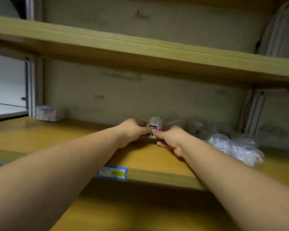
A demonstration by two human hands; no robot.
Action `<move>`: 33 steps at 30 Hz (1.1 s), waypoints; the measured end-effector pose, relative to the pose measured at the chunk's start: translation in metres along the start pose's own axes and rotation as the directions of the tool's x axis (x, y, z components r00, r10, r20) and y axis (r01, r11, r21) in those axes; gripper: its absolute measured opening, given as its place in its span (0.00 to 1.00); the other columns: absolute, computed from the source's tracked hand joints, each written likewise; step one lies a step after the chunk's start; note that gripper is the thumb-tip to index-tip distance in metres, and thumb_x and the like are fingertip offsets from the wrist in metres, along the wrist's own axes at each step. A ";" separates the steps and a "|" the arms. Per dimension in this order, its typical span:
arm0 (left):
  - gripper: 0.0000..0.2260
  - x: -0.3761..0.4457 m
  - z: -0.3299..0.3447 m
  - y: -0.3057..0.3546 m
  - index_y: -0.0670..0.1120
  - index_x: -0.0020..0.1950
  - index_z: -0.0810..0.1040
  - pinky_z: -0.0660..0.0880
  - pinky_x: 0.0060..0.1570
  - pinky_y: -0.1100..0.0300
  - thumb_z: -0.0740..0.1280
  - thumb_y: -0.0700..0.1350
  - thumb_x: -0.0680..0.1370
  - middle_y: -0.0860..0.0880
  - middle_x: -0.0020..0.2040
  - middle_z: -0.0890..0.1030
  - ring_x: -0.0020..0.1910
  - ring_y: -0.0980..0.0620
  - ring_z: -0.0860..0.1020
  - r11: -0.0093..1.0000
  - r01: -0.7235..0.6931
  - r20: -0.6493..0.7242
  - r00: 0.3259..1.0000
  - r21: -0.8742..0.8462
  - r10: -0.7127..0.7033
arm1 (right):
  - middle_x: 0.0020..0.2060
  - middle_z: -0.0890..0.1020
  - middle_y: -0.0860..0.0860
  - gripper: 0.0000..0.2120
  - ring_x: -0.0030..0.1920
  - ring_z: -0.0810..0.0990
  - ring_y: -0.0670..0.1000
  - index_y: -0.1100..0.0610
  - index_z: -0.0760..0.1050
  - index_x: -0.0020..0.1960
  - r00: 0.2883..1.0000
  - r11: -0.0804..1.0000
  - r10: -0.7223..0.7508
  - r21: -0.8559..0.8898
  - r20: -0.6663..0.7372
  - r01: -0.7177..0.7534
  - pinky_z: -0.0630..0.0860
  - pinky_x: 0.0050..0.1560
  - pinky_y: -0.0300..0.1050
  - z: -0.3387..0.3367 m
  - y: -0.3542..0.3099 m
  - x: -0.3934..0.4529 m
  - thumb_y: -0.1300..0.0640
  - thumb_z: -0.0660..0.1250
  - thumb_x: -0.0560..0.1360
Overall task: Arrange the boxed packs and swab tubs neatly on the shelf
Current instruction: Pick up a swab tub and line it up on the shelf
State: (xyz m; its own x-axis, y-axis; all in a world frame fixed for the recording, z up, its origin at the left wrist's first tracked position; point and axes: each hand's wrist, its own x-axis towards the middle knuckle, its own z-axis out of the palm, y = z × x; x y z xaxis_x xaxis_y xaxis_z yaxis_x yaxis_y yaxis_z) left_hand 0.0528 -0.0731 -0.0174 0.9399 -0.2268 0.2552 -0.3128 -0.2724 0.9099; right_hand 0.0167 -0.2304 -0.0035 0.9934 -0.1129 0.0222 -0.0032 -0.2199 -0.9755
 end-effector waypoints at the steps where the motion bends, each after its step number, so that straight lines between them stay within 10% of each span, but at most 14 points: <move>1: 0.10 -0.014 0.003 0.005 0.43 0.54 0.84 0.80 0.57 0.49 0.74 0.47 0.76 0.43 0.50 0.86 0.50 0.46 0.83 1.000 0.008 -0.012 1.000 0.000 -0.008 | 0.58 0.81 0.55 0.22 0.53 0.82 0.52 0.60 0.76 0.65 1.000 0.999 -0.030 -0.040 -0.003 0.030 0.83 0.54 0.46 -0.005 0.003 -0.012 0.53 0.75 0.74; 11: 0.13 -0.114 0.039 0.040 0.50 0.61 0.83 0.77 0.51 0.68 0.73 0.50 0.77 0.56 0.50 0.86 0.46 0.63 0.82 0.967 -0.064 -0.117 0.989 0.245 0.095 | 0.52 0.84 0.49 0.14 0.51 0.81 0.48 0.55 0.80 0.61 0.957 0.918 -0.288 -0.277 0.026 0.284 0.77 0.52 0.45 -0.043 0.029 -0.104 0.51 0.68 0.79; 24: 0.13 -0.120 0.042 0.034 0.49 0.62 0.83 0.76 0.55 0.67 0.72 0.46 0.78 0.56 0.54 0.84 0.47 0.69 0.78 0.933 -0.093 -0.143 0.978 0.349 0.151 | 0.51 0.85 0.48 0.15 0.52 0.82 0.53 0.52 0.82 0.58 0.937 0.799 -0.349 -0.519 0.011 0.304 0.78 0.56 0.52 -0.034 0.037 -0.091 0.45 0.68 0.76; 33: 0.14 -0.124 0.034 0.041 0.45 0.64 0.81 0.74 0.57 0.61 0.70 0.45 0.79 0.50 0.59 0.84 0.54 0.56 0.81 0.962 -0.021 -0.146 0.987 0.274 0.063 | 0.55 0.84 0.48 0.16 0.54 0.81 0.53 0.51 0.80 0.62 0.950 0.835 -0.311 -0.488 -0.037 0.254 0.78 0.56 0.51 -0.019 0.030 -0.089 0.45 0.67 0.78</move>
State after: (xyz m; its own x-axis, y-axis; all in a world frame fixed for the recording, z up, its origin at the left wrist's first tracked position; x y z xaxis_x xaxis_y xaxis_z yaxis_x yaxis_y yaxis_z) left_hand -0.0811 -0.0878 -0.0229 0.9283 -0.1045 0.3568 -0.3576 -0.5133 0.7801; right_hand -0.0742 -0.2452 -0.0311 0.9402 -0.0751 0.3322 0.1933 -0.6852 -0.7023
